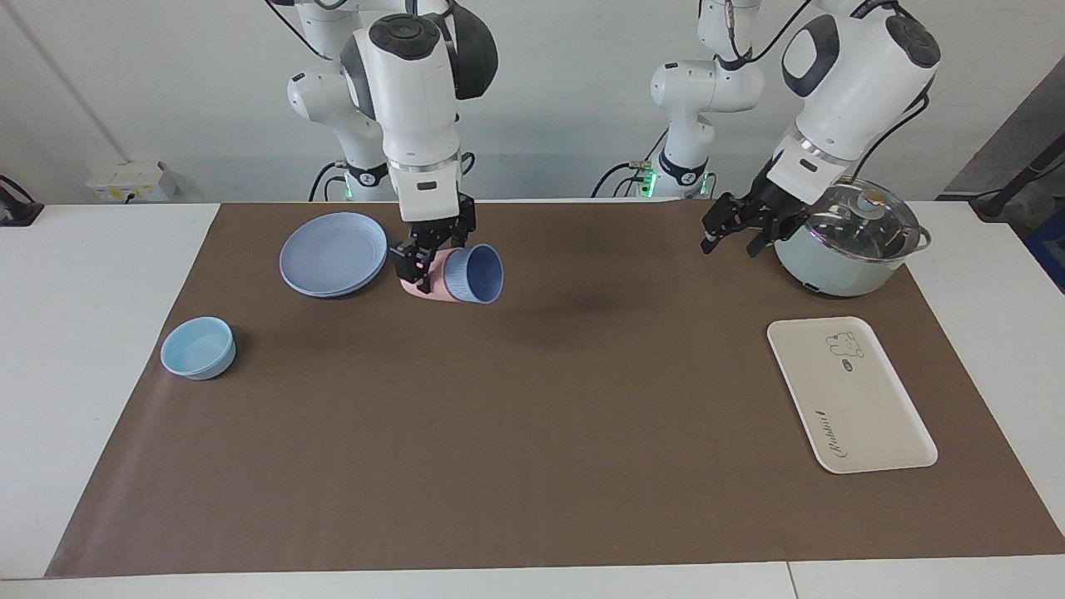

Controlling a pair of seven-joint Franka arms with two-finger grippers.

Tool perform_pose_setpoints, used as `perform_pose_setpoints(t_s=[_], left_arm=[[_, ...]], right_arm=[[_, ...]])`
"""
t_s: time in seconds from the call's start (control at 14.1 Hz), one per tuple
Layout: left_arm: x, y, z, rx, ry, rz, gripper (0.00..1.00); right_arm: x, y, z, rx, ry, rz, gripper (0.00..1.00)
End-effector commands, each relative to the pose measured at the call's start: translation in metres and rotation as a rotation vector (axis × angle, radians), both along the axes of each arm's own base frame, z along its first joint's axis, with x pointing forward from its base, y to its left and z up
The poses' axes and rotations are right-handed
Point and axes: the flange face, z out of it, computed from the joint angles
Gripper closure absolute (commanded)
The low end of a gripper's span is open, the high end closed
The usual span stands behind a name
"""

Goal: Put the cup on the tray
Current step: 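Carry the blue cup toward the center while the left gripper reaches in, then grasp the blue cup with the left gripper beside the right gripper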

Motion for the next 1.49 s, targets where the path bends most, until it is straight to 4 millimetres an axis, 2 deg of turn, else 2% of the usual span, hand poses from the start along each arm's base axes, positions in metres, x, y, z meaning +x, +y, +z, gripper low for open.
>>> perform_pose_setpoints(t_s=[0.0,0.14,0.28,0.43,0.57,0.64,0.92,1.21,1.42], left_arm=[[-0.003,-0.04,-0.009,-0.133,0.002,0.12,0.11],[0.004,-0.073,-0.019,-0.223,0.007,0.223,0.12],[0.005,-0.113,-0.038,-0.269,0.014,0.271,0.16],[0.002,-0.138,-0.049,-0.312,0.038,0.296,0.3],[0.005,-0.149,-0.048,-0.395,0.02,0.356,0.36],[0.0,-0.165,-0.05,-0.409,0.014,0.357,0.38],[-0.005,-0.184,-0.049,-0.432,0.016,0.407,0.45],[-0.023,-0.217,-0.049,-0.443,0.024,0.386,0.49],[-0.028,-0.225,-0.045,-0.452,0.03,0.389,0.52]], right_arm=[[0.007,0.021,-0.008,-0.035,-0.006,-0.014,1.0],[0.007,0.02,-0.009,-0.047,-0.002,-0.014,1.0],[0.006,0.02,-0.008,-0.057,-0.009,-0.009,1.0],[0.006,0.021,-0.007,-0.059,-0.012,-0.007,1.0],[0.006,0.021,-0.007,-0.067,-0.021,-0.003,1.0],[0.007,0.021,-0.007,-0.068,-0.022,-0.003,1.0],[0.007,0.021,-0.006,-0.068,-0.028,-0.002,1.0],[0.007,0.021,-0.006,-0.067,-0.03,-0.002,1.0],[0.007,0.021,-0.006,-0.066,-0.031,-0.002,1.0]])
